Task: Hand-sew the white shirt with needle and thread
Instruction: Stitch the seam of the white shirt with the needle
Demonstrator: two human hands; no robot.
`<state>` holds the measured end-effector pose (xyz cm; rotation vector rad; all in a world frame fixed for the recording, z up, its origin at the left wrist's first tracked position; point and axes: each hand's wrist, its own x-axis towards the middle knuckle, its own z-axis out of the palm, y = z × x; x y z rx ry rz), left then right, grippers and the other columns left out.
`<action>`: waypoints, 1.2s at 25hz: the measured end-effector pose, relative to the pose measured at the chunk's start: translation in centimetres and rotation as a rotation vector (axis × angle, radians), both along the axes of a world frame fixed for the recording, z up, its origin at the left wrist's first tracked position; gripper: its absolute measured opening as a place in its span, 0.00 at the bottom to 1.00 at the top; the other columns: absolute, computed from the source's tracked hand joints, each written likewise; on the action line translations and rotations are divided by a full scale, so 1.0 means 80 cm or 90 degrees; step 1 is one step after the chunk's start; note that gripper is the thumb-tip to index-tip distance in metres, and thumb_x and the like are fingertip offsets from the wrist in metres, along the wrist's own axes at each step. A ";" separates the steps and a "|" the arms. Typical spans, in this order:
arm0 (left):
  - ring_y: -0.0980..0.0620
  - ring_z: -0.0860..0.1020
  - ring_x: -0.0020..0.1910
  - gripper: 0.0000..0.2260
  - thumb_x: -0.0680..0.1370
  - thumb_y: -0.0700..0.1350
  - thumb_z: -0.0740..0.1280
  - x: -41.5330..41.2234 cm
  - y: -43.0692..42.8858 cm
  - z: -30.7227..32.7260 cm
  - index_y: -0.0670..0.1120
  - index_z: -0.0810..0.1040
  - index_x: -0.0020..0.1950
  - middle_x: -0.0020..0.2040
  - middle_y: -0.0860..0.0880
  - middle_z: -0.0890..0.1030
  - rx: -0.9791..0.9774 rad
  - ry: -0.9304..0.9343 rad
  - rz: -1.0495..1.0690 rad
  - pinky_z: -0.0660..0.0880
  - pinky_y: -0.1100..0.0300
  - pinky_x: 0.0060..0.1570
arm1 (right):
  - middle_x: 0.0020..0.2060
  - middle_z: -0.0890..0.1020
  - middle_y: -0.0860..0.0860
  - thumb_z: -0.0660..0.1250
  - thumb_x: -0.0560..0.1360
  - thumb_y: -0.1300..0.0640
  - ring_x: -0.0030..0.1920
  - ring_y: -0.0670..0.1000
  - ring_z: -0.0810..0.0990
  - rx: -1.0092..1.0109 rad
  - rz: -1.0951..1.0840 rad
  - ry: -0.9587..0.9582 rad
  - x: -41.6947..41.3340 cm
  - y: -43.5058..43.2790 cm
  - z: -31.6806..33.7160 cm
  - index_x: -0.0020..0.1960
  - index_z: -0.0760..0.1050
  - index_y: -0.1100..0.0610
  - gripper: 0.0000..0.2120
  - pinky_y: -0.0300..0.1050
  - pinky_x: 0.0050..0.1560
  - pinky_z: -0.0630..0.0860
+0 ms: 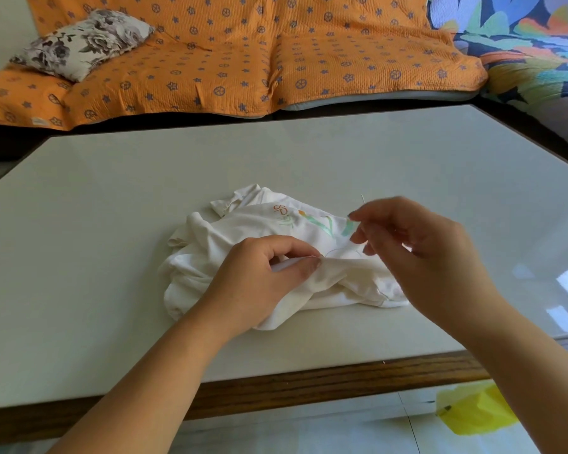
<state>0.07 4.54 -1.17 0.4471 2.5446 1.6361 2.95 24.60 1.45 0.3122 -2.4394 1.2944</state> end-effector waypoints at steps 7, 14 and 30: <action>0.52 0.79 0.41 0.04 0.75 0.48 0.72 0.003 0.002 0.003 0.58 0.84 0.43 0.41 0.57 0.84 -0.002 0.005 -0.008 0.74 0.67 0.44 | 0.35 0.85 0.43 0.66 0.78 0.62 0.29 0.46 0.83 -0.062 0.020 -0.184 0.009 -0.013 0.001 0.45 0.79 0.51 0.07 0.38 0.33 0.79; 0.49 0.79 0.42 0.03 0.75 0.47 0.73 0.002 0.001 0.003 0.56 0.85 0.44 0.38 0.58 0.83 0.008 0.005 -0.005 0.75 0.66 0.44 | 0.32 0.84 0.44 0.67 0.76 0.60 0.33 0.48 0.83 0.074 0.011 -0.150 0.012 -0.013 -0.007 0.48 0.83 0.44 0.12 0.41 0.37 0.78; 0.51 0.79 0.43 0.06 0.76 0.47 0.72 0.002 -0.002 0.004 0.59 0.83 0.43 0.41 0.59 0.84 -0.009 0.005 -0.011 0.75 0.67 0.46 | 0.33 0.85 0.41 0.67 0.74 0.63 0.35 0.43 0.84 0.094 0.034 -0.155 0.010 -0.010 -0.004 0.45 0.84 0.46 0.13 0.42 0.42 0.79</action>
